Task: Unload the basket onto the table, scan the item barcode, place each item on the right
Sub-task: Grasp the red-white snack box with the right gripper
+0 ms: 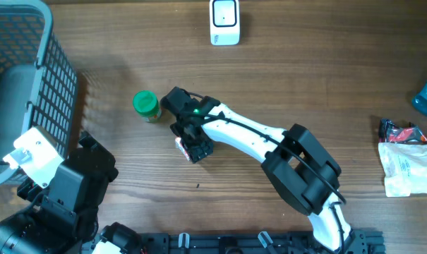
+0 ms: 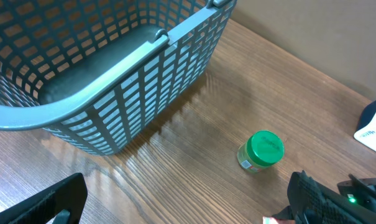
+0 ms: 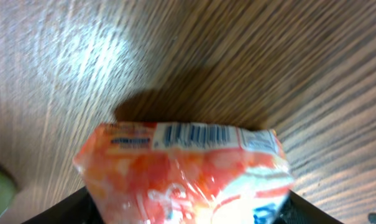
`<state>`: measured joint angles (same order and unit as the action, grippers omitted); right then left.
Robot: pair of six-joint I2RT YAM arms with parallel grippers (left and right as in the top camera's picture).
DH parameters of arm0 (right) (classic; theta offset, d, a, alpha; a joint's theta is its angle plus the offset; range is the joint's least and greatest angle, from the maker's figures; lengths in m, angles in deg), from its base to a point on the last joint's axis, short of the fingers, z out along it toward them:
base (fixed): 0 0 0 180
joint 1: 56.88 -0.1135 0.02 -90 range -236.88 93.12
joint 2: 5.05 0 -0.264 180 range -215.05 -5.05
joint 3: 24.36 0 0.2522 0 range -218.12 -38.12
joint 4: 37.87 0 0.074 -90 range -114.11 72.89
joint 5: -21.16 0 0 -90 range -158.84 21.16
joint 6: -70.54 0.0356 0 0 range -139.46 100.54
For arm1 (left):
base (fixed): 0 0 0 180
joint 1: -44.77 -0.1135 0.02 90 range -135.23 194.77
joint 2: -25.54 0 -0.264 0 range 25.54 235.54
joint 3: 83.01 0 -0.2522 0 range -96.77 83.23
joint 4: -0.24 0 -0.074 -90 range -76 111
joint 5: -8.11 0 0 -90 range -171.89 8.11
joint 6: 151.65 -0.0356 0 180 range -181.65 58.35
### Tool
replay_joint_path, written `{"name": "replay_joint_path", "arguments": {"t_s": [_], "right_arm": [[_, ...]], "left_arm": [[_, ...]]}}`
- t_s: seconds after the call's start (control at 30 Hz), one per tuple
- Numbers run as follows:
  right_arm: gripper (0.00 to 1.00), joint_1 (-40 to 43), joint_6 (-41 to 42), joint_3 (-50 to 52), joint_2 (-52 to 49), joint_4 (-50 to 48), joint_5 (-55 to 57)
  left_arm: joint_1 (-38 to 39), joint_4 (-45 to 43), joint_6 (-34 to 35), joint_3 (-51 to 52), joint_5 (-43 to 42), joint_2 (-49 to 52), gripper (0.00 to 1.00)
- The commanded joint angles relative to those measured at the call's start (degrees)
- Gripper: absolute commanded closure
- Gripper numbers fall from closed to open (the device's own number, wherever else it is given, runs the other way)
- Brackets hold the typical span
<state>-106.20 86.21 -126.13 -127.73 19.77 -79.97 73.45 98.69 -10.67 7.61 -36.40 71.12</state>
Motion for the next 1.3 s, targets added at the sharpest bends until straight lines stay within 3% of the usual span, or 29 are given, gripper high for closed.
{"name": "replay_joint_path", "arguments": {"t_s": [0.0,0.2,0.27,0.3,0.37,0.43,0.53,0.7,0.83,0.97,1.03,1.27], "right_arm": [[0.25,-0.17,-4.13,-0.48,-3.19,-0.48,3.80],[0.25,0.09,-37.44,-0.48,-3.50,2.14,13.81],[0.24,0.50,-52.15,-0.48,-3.48,3.72,14.23],[0.21,0.66,-60.17,-0.48,-3.50,4.50,14.21],[0.01,0.98,-76.74,-0.48,-3.50,8.00,14.47],[0.00,1.03,-86.16,-0.48,-3.50,12.57,16.28],[0.00,1.03,-87.25,-0.48,-3.50,19.19,25.64],[0.00,1.03,-86.31,-0.48,-3.48,17.99,30.18],[0.00,1.01,-80.48,-0.50,-2.73,16.26,22.88],[0.00,1.01,-80.30,-0.50,1.05,12.59,11.78],[0.00,1.03,-84.70,-0.50,2.95,11.98,8.04],[0.00,1.09,-106.40,-0.48,3.04,13.55,15.54]], "left_arm": [[-0.52,0.02,0.92,-0.42,0.13,0.17,0.00],[-0.52,0.02,0.92,-0.42,0.13,0.17,0.00],[-0.52,0.02,0.92,-0.42,0.13,0.17,0.00],[-0.52,0.02,0.92,-0.42,0.13,0.17,0.00],[-0.52,0.02,0.90,-0.42,0.13,0.17,0.00],[-0.52,0.02,0.92,-0.42,0.13,0.17,0.00],[-0.52,0.02,0.92,-0.42,0.13,0.17,0.00],[-0.52,0.02,0.92,-0.42,0.13,0.17,0.00],[-0.52,0.02,0.92,-0.42,0.13,0.17,0.00],[-0.52,0.02,0.92,-0.42,0.13,0.17,0.00],[-0.52,0.02,0.92,-0.42,0.11,0.17,0.00],[-0.52,0.02,0.92,-0.42,0.13,0.17,0.00]]}}
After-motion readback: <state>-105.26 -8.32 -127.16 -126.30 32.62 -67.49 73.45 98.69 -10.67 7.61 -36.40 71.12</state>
